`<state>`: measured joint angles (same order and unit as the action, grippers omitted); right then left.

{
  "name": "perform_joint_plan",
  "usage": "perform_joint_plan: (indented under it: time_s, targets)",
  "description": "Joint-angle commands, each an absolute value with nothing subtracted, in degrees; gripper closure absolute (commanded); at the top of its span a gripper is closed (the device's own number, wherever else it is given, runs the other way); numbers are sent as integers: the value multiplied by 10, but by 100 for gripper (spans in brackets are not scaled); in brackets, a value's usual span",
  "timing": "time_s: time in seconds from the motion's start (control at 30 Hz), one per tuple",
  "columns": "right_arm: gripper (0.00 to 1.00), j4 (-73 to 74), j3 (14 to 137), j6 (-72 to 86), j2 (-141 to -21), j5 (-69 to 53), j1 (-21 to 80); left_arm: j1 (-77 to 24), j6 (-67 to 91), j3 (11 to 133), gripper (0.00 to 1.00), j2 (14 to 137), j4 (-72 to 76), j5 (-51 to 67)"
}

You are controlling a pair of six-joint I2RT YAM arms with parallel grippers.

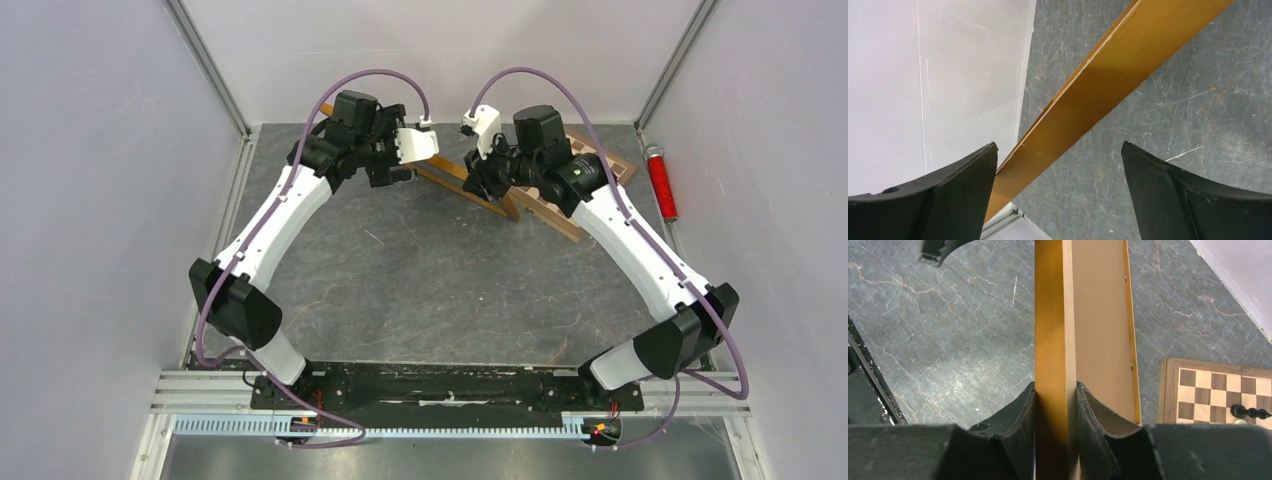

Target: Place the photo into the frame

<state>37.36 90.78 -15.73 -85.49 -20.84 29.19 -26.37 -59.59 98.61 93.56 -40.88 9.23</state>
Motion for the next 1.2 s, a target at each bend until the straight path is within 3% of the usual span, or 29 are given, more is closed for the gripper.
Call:
perform_joint_plan:
  time_s: [0.0, 0.13, 0.23, 0.43, 0.53, 0.7, 0.83, 1.17]
  targets:
    - [100, 318, 907, -168, -812, -206, 291, -251, -660, 1015, 4, 958, -422, 105]
    - [100, 317, 896, -177, -804, -192, 291, -247, -660, 1048, 17, 981, -451, 96]
    - [100, 318, 893, -181, -800, -183, 291, -247, -661, 1066, 48, 989, -478, 97]
    - [96, 316, 895, -187, -803, -165, 291, -252, -668, 1078, 98, 987, -517, 96]
    - [90, 317, 897, -193, -806, -157, 292, -256, -671, 1078, 98, 977, -527, 95]
    - [65, 324, 905, -230, -812, -124, 305, -268, -686, 1084, 98, 963, -560, 85]
    - [52, 323, 898, -264, -810, -92, 323, -275, -691, 1094, 98, 953, -579, 75]
    - [43, 331, 875, -370, -801, 37, 405, -276, -710, 1114, 98, 937, -601, 73]
